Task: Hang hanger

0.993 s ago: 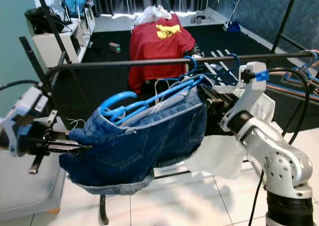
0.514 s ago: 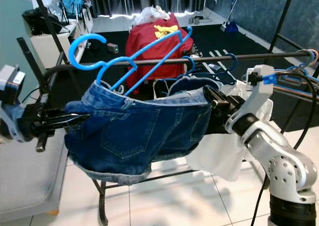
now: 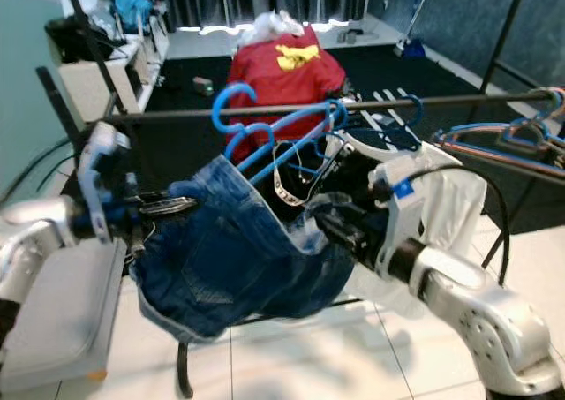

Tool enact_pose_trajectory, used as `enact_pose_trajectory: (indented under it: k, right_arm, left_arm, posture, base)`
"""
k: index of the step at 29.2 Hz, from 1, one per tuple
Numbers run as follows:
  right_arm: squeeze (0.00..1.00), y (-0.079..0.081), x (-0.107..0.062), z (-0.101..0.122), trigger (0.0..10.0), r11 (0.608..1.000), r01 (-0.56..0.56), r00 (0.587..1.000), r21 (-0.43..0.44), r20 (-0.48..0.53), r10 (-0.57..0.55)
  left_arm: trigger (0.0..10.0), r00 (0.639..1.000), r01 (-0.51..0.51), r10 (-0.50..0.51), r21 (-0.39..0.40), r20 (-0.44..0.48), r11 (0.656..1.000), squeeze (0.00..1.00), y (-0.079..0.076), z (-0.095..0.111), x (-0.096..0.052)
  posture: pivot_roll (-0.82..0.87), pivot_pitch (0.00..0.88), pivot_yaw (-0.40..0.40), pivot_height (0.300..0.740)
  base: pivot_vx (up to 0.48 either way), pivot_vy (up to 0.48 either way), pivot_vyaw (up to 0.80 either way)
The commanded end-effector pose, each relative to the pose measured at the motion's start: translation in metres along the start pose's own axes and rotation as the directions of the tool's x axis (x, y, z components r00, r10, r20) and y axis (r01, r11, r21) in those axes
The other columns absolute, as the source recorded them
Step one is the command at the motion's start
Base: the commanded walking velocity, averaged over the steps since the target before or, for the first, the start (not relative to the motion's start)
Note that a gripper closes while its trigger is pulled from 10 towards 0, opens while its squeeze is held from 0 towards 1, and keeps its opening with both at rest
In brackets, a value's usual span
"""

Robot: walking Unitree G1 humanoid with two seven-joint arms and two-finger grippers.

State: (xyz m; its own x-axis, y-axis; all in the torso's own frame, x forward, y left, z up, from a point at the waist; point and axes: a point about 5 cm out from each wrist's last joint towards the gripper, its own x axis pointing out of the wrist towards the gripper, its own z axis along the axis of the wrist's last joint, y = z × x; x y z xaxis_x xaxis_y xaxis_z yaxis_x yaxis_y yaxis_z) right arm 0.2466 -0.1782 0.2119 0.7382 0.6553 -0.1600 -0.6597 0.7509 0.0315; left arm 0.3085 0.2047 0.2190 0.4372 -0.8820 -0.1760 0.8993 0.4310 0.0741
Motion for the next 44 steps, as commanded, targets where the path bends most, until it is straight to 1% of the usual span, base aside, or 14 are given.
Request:
enact_pose_trajectory:
  k: [1, 6, 12, 14, 18, 20, 21, 26, 30, 32, 35, 37, 39, 44]
  right_arm:
    - [1.00, 0.003, -0.009, 0.004, 10.0, 0.998, -0.049, 0.999, -0.050, 0.016, 0.050]
    - [1.00, 0.005, -0.045, 0.013, 10.0, 0.980, -0.187, 0.982, -0.074, 0.027, 0.189]
    - [1.00, 0.003, -0.064, 0.026, 10.0, 0.972, -0.213, 0.973, -0.095, 0.070, 0.220]
    - [1.00, -0.011, -0.083, 0.049, 10.0, 0.972, -0.176, 0.970, -0.158, 0.141, 0.199]
    - [0.96, -0.013, -0.090, 0.063, 10.0, 0.957, -0.211, 0.955, -0.199, 0.168, 0.246]
    - [0.96, -0.013, -0.090, 0.063, 10.0, 0.957, -0.211, 0.955, -0.199, 0.168, 0.246]
    - [0.00, -0.011, -0.088, 0.062, 10.0, 0.942, -0.257, 0.949, -0.215, 0.127, 0.288]
    - [0.00, -0.006, -0.082, 0.064, 10.0, 0.898, -0.368, 0.918, -0.243, 0.061, 0.393]
    - [0.00, 0.009, -0.069, 0.064, 10.0, 0.818, -0.515, 0.847, -0.257, -0.005, 0.532]
    - [0.00, 0.009, -0.069, 0.064, 10.0, 0.818, -0.515, 0.847, -0.257, -0.005, 0.532]
    - [0.00, 0.018, -0.058, 0.062, 10.0, 0.757, -0.595, 0.796, -0.270, -0.065, 0.602]
    - [0.00, 0.018, -0.058, 0.062, 10.0, 0.757, -0.595, 0.796, -0.270, -0.065, 0.602]
    - [0.00, 0.020, -0.049, 0.062, 10.0, 0.719, -0.631, 0.769, -0.292, -0.114, 0.629]
    - [0.00, 0.019, -0.042, 0.064, 10.0, 0.711, -0.626, 0.772, -0.319, -0.131, 0.621]
  left_arm:
    - [10.0, 0.998, -0.006, 0.010, 0.066, -0.057, 0.998, 0.00, 0.006, 0.014, -0.010]
    - [10.0, 0.970, 0.103, -0.070, 0.136, -0.231, 0.985, 0.00, 0.002, 0.019, -0.013]
    - [10.0, 0.949, 0.165, -0.113, 0.157, -0.295, 0.974, 0.00, -0.001, 0.021, -0.012]
    - [10.0, 0.914, 0.314, -0.243, 0.189, -0.325, 0.930, 0.00, -0.011, 0.035, -0.007]
    - [10.0, 0.869, 0.431, -0.342, 0.210, -0.357, 0.877, 0.00, -0.020, 0.046, -0.003]
    - [10.0, 0.869, 0.431, -0.342, 0.210, -0.357, 0.877, 0.00, -0.020, 0.046, -0.003]
    - [10.0, 0.849, 0.472, -0.370, 0.229, -0.377, 0.851, 0.00, -0.022, 0.052, 0.001]
    - [10.0, 0.804, 0.563, -0.445, 0.265, -0.394, 0.783, 0.00, -0.030, 0.067, 0.008]
    - [10.0, 0.773, 0.618, -0.495, 0.298, -0.396, 0.727, 0.00, -0.039, 0.076, 0.018]
    - [10.0, 0.773, 0.618, -0.495, 0.298, -0.396, 0.727, 0.00, -0.039, 0.076, 0.018]
    - [10.0, 0.766, 0.633, -0.516, 0.312, -0.384, 0.708, 0.00, -0.042, 0.081, 0.024]
    - [10.0, 0.766, 0.633, -0.516, 0.312, -0.384, 0.708, 0.00, -0.042, 0.081, 0.024]
    - [10.0, 0.756, 0.649, -0.535, 0.321, -0.378, 0.690, 0.00, -0.045, 0.083, 0.028]
    - [10.0, 0.750, 0.657, -0.542, 0.333, -0.380, 0.676, 0.00, -0.046, 0.085, 0.030]
  posture:
    - [0.09, 0.000, 0.024, 0.740]
    - [0.11, 0.000, 0.028, 0.740]
    - [0.11, 0.000, 0.031, 0.740]
    - [0.10, 0.000, 0.037, 0.740]
    - [0.10, 0.000, 0.036, 0.740]
    - [0.10, 0.000, 0.036, 0.740]
    - [0.10, 0.000, 0.035, 0.740]
    - [0.11, 0.000, 0.034, 0.740]
    - [0.12, 0.000, 0.035, 0.740]
    - [0.12, 0.000, 0.035, 0.740]
    - [0.12, 0.000, 0.034, 0.740]
    - [0.12, 0.000, 0.034, 0.740]
    - [0.12, 0.000, 0.031, 0.740]
    - [0.12, 0.000, 0.031, 0.740]
  base:
    - [0.000, 0.000, 0.00]
    - [0.000, 0.000, 0.00]
    - [0.000, 0.000, 0.00]
    - [0.000, 0.000, 0.00]
    - [0.000, 0.000, 0.00]
    - [0.000, 0.000, 0.00]
    - [0.000, 0.000, 0.00]
    - [0.000, 0.000, 0.00]
    - [0.000, 0.000, 0.00]
    - [0.000, 0.000, 0.00]
    - [0.000, 0.000, 0.00]
    - [0.000, 0.000, 0.00]
    - [0.000, 0.000, 0.00]
    - [0.000, 0.000, 0.00]
